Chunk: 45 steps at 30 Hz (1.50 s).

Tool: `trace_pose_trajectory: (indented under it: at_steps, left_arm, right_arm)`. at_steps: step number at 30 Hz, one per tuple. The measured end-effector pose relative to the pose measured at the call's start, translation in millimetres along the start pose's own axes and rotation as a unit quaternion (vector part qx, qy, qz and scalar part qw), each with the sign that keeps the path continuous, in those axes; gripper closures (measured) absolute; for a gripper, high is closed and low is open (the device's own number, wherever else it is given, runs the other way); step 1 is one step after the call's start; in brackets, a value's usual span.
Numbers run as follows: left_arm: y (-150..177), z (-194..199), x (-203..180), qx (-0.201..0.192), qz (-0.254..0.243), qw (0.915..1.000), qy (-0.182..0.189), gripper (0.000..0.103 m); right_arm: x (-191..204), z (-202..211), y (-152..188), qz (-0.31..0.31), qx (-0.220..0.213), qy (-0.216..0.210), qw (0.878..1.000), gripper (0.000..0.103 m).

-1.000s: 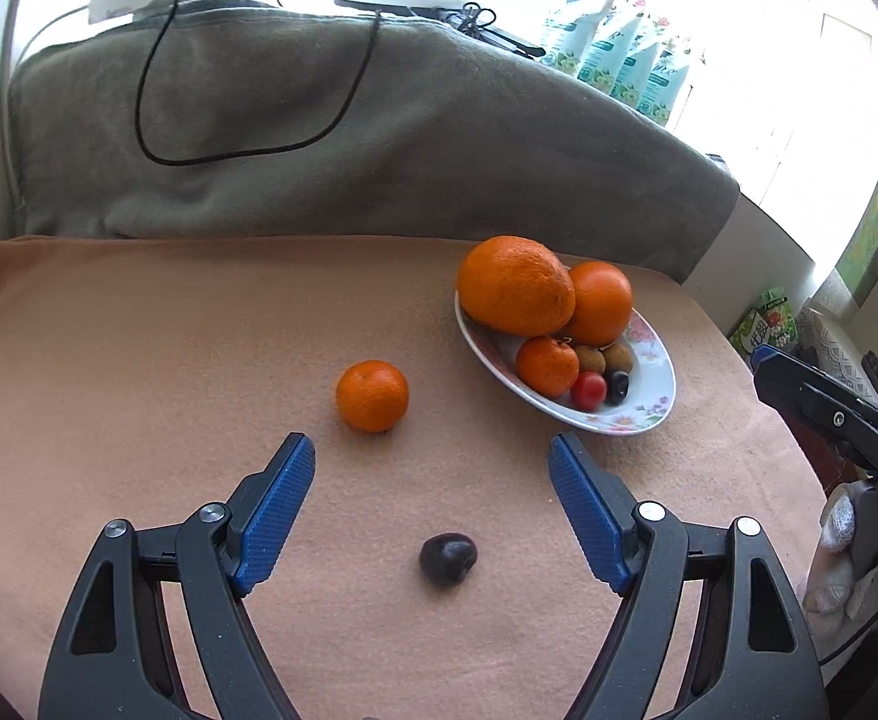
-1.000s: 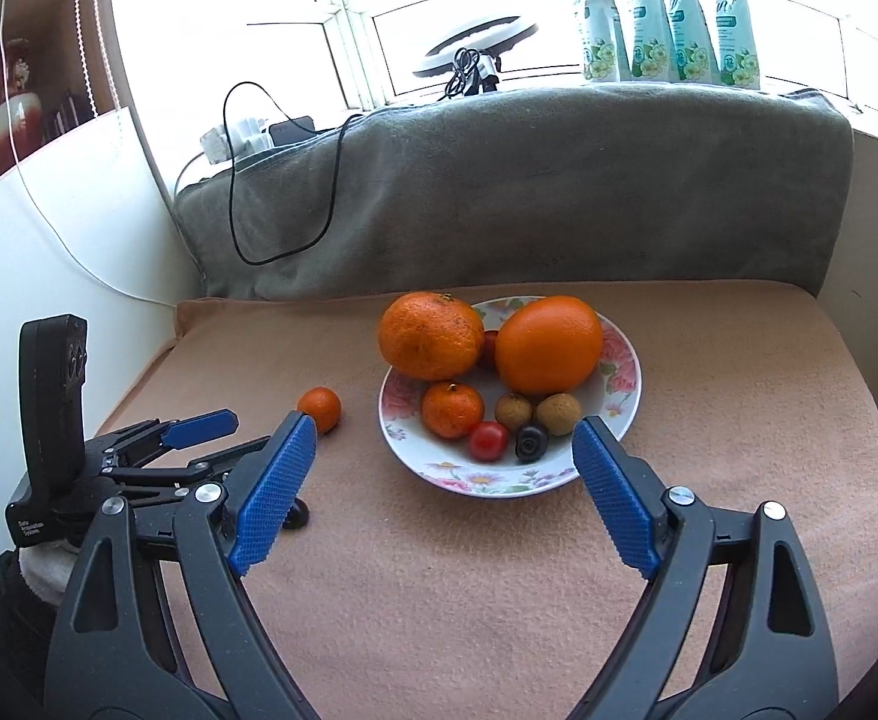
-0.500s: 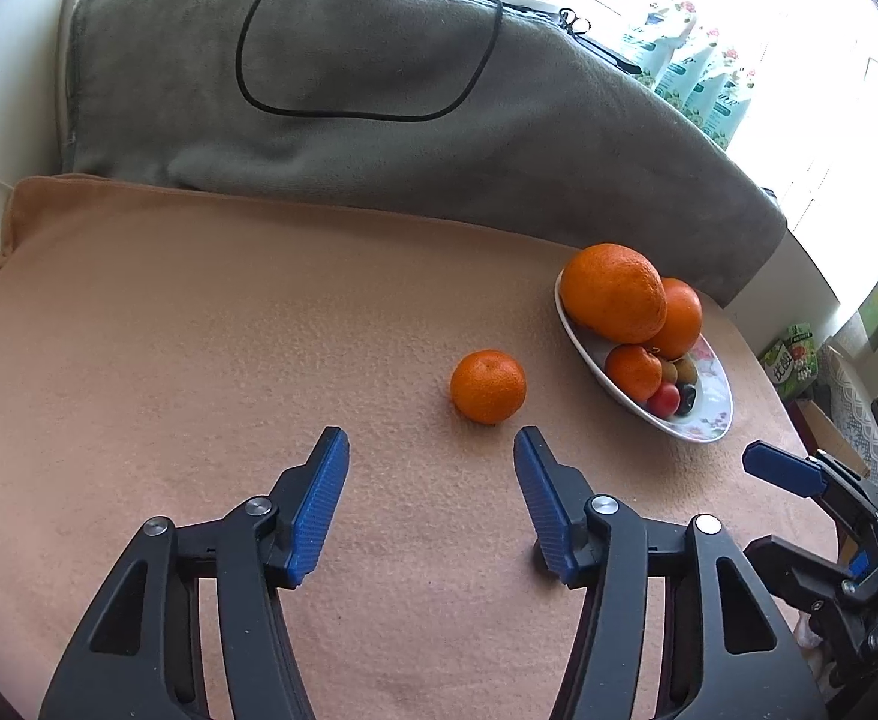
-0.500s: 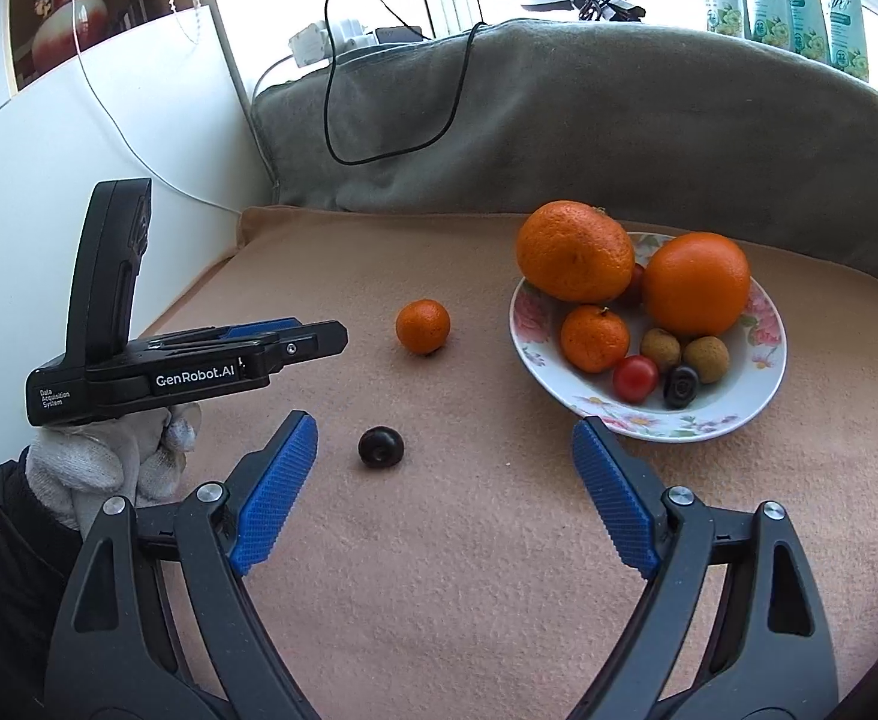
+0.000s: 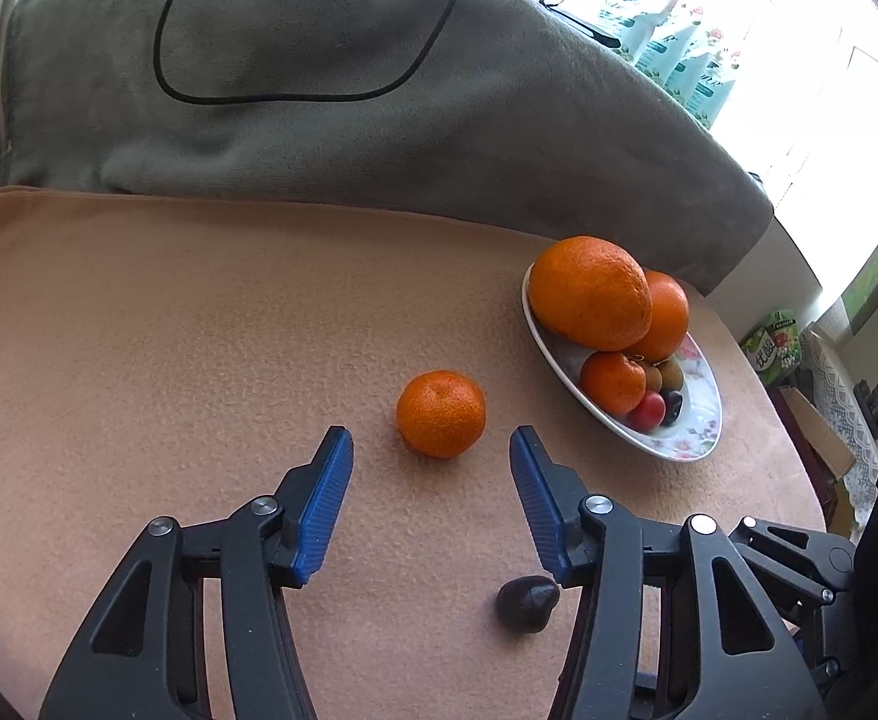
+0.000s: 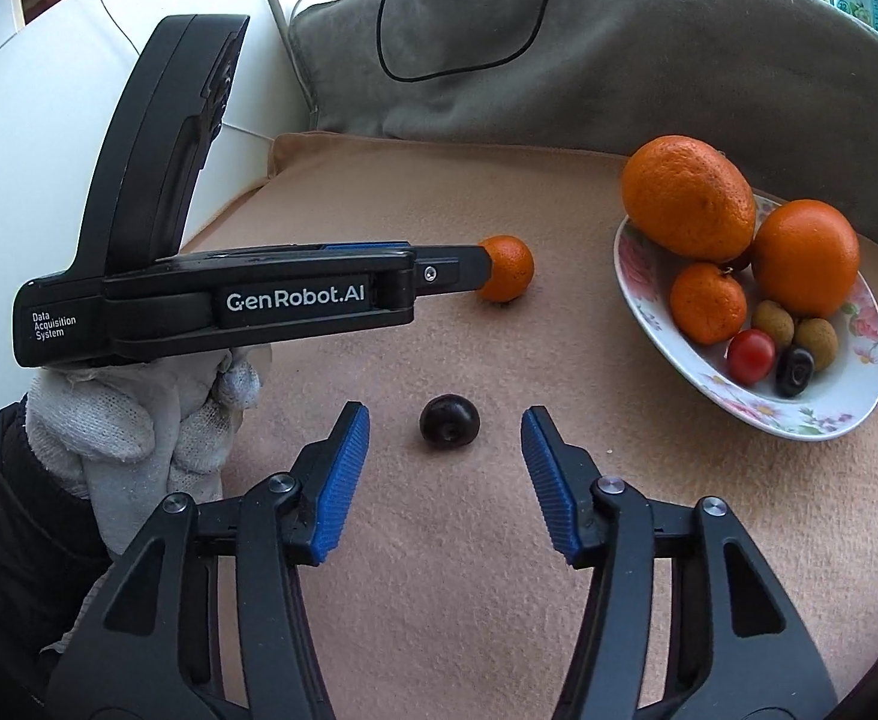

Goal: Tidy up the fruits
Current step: 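Move the right gripper around the dark plum while the left gripper approaches the tangerine, then close the right gripper on the dark plum while the left gripper grasps the tangerine, then carry the plum with the right gripper while the left gripper carries the tangerine onto the plate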

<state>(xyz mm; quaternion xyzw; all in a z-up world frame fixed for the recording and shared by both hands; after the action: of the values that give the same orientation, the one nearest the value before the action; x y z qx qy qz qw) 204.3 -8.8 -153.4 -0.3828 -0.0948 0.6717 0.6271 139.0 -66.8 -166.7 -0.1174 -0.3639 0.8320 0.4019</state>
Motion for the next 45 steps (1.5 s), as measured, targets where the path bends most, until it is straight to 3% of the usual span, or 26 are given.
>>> trace_pose_trajectory:
  at_steps: [18, 27, 45]
  left_arm:
    - [-1, -22, 7, 0.020, 0.013, 0.9997, 0.000, 0.055]
    - [-1, -24, 0, 0.019, 0.004, 0.9998, 0.008, 0.068]
    - [-3, -12, -1, 0.003, 0.010, 0.9998, 0.017, 0.070]
  right_arm:
    - [-1, -23, 0, -0.006, 0.025, -0.003, 1.000, 0.063]
    - [4, -32, -4, -0.009, 0.031, 0.000, 0.999, 0.076]
    - [-3, -21, -1, -0.025, 0.013, 0.002, 1.000, 0.077]
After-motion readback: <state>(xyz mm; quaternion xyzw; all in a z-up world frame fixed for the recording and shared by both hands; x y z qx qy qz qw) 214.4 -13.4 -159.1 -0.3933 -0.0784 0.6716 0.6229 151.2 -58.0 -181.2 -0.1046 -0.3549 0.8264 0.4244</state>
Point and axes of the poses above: each gripper's, at about its wrist camera, not at the fingertips, and z roughly against the way its jaws point, x to its left, y to its underside, the point moved 9 cm from there along -z, roughly the way its jaws point, and after that the axes turned 6 degrees about z, right-handed, at the moved point
